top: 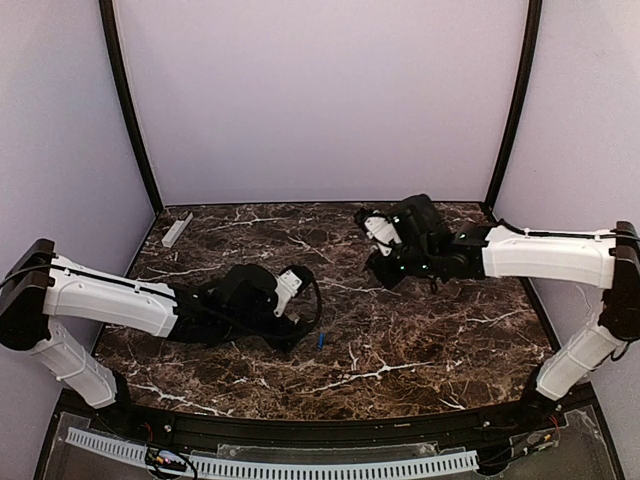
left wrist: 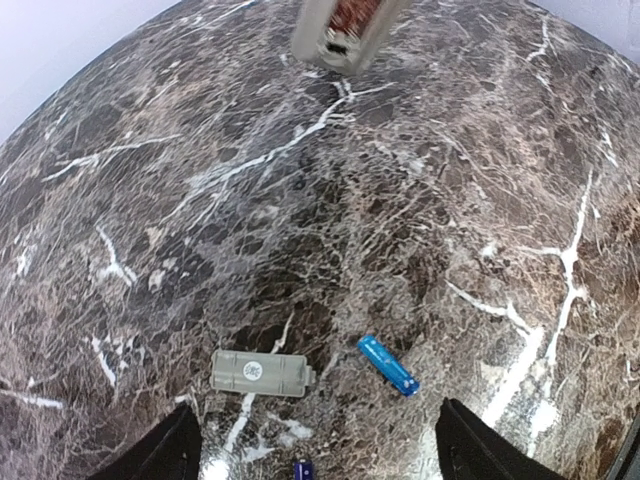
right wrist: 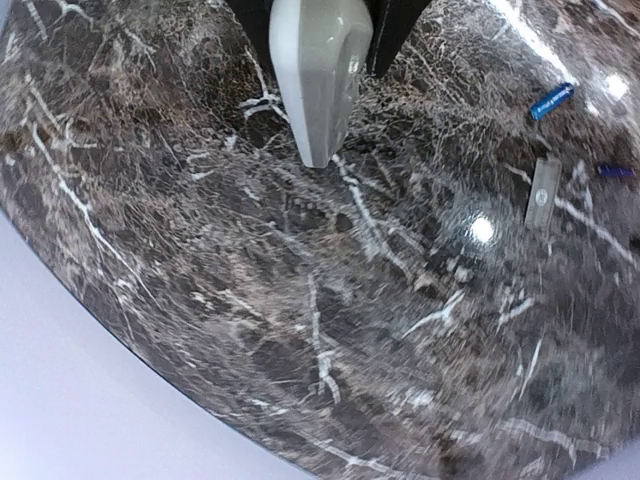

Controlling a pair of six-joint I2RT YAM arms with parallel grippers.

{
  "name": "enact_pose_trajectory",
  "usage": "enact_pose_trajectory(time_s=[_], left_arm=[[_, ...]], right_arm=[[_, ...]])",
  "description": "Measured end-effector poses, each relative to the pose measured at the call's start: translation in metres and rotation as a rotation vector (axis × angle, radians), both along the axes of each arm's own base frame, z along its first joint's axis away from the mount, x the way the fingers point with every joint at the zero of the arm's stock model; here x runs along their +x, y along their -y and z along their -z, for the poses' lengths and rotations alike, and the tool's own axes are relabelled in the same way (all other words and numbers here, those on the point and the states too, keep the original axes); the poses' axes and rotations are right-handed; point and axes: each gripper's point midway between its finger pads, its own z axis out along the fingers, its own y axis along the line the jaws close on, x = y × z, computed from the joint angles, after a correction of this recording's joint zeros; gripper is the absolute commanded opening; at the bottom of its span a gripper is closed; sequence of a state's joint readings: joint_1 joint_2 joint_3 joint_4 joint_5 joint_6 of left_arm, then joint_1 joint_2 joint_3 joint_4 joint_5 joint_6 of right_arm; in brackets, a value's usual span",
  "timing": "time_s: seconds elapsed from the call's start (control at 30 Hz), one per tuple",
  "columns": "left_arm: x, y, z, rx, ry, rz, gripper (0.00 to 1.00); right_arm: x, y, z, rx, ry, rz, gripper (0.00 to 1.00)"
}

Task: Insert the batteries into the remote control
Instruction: Adjust the remote control without the battery cover, then place the remote control without the battery cover at the center of the board.

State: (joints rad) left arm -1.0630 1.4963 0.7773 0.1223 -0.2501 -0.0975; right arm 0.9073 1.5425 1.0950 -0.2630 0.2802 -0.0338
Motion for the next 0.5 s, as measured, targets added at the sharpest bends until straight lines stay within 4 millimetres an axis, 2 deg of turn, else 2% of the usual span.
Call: enact_pose_trajectory(time_s=[0.1, 0.17, 0.23, 0.4, 0.5], left_arm=[[-0.004, 0.013, -0.005, -0.001, -0.041, 0.045, 0.74], [-0.005, 0.022, -0.005, -0.005, -0.072, 0.065, 0.73], [-0.006, 0.029, 0.001, 0.004, -0.109, 0.073, 0.71], [-0.006, 0.041, 0.029, 0.071, -0.218, 0.060, 0.66], [-0.005, 0.047, 0.040, 0.093, -0.258, 0.050, 0.64]], right_arm=[[0.016, 0.036, -0.023, 0.202, -0.093, 0.089, 0.00], [0.013, 0.052, -0.021, 0.294, -0.174, 0.115, 0.01], [0.001, 0.058, -0.004, 0.367, -0.285, 0.120, 0.01], [-0.045, 0.059, 0.056, 0.443, -0.601, 0.121, 0.02], [-0.060, 0.054, 0.065, 0.494, -0.695, 0.106, 0.03]])
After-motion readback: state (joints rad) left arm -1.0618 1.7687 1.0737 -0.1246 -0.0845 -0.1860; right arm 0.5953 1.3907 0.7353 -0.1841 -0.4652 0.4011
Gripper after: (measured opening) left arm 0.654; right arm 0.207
